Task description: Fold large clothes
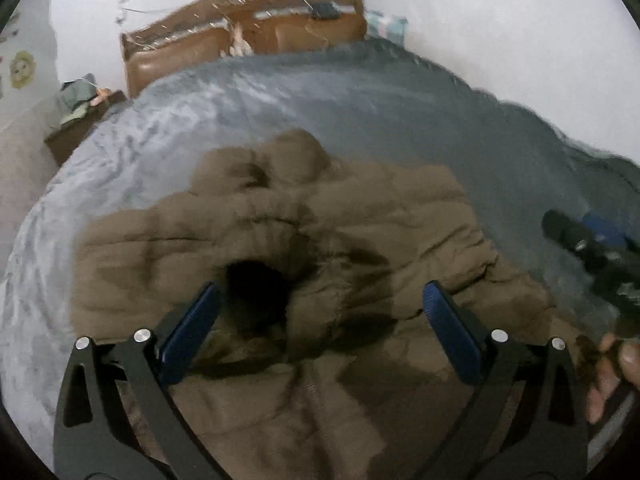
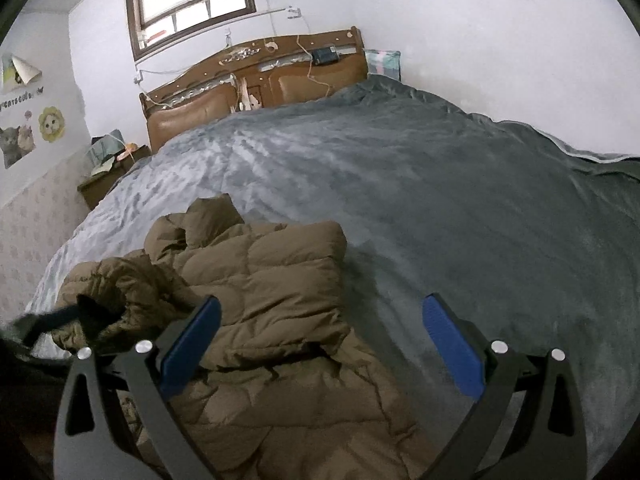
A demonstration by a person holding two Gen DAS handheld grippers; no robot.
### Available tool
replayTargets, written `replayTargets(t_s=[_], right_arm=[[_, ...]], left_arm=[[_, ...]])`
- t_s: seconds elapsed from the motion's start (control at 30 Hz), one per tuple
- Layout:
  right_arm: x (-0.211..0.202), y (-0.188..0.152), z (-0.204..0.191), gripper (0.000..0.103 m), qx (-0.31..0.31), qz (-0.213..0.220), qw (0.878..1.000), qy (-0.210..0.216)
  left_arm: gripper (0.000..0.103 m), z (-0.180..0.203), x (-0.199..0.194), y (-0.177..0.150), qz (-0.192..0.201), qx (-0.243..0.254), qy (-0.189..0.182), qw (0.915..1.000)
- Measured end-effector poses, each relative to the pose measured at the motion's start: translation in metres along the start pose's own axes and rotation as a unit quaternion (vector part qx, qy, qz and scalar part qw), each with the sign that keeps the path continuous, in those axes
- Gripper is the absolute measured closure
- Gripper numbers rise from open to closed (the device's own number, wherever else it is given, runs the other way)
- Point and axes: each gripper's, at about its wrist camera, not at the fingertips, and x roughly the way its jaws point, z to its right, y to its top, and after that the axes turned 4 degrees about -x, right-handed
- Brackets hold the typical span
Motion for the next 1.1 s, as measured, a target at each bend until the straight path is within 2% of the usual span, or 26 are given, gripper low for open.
replayTargets(t_s=[0.1, 0.27, 0.33, 0.43, 0.5, 0.57, 0.67, 0.73, 0.83, 0.87, 0.9, 0.93, 1.0, 1.07, 1.1], right_arm=[[-0.001, 0.001, -0.008, 0.002, -0.005, -0.002, 1.000, 0.010], [-0.001, -0.003, -0.038, 0.002, -0.026, -0.011, 0.999, 0.043], [0.001, -0.007, -0.053, 0.002, -0.035, -0.018, 0.997, 0.062], [0.007, -0.015, -0.074, 0.002, -0.055, -0.027, 0.995, 0.078], [0.016, -0.019, -0.084, 0.002, -0.066, -0.041, 0.994, 0.072], [0.024, -0.018, -0.087, 0.002, -0.056, -0.047, 0.995, 0.071], [0.038, -0.011, -0.090, 0.002, -0.024, -0.049, 0.993, 0.103], [0.052, -0.007, -0.105, 0.002, -0.040, -0.056, 0.991, 0.116], [0.074, -0.006, -0.128, 0.005, -0.076, -0.077, 0.989, 0.103], [0.082, -0.009, -0.132, 0.011, -0.078, -0.089, 0.987, 0.108], [0.091, -0.013, -0.134, 0.041, -0.073, -0.104, 0.985, 0.119], [0.099, -0.017, -0.135, 0.080, -0.065, -0.119, 0.983, 0.126], [0.108, -0.021, -0.132, 0.090, -0.054, -0.131, 0.981, 0.134], [0.098, -0.017, -0.131, 0.092, -0.074, -0.107, 0.984, 0.122], [0.087, -0.010, -0.128, 0.092, -0.084, -0.082, 0.988, 0.099]], left_arm=[[0.003, -0.041, -0.044, -0.004, 0.034, -0.021, 0.019, 0.9990], [0.003, -0.099, -0.071, -0.023, 0.054, -0.032, 0.077, 0.9951], [0.003, -0.124, -0.077, -0.031, 0.062, -0.050, 0.087, 0.9930], [0.003, -0.151, -0.071, -0.036, 0.063, -0.072, 0.092, 0.9912], [0.003, -0.163, -0.064, -0.037, 0.066, -0.067, 0.114, 0.9890], [0.003, -0.168, -0.050, -0.038, 0.065, -0.055, 0.138, 0.9868], [0.003, -0.178, -0.038, -0.036, 0.068, -0.042, 0.148, 0.9858], [0.003, -0.182, -0.030, -0.034, 0.064, -0.034, 0.158, 0.9848], [0.003, -0.191, -0.025, -0.031, 0.058, -0.034, 0.154, 0.9858], [0.003, -0.193, -0.024, -0.031, 0.058, -0.036, 0.152, 0.9860], [0.003, -0.196, -0.023, -0.030, 0.059, -0.039, 0.149, 0.9863], [0.003, -0.194, -0.021, -0.030, 0.058, -0.041, 0.150, 0.9862], [0.003, -0.197, -0.015, -0.029, 0.058, -0.053, 0.153, 0.9850], [0.003, -0.199, -0.011, -0.032, 0.066, -0.065, 0.159, 0.9829], [0.003, -0.202, -0.011, -0.033, 0.069, -0.068, 0.168, 0.9810]])
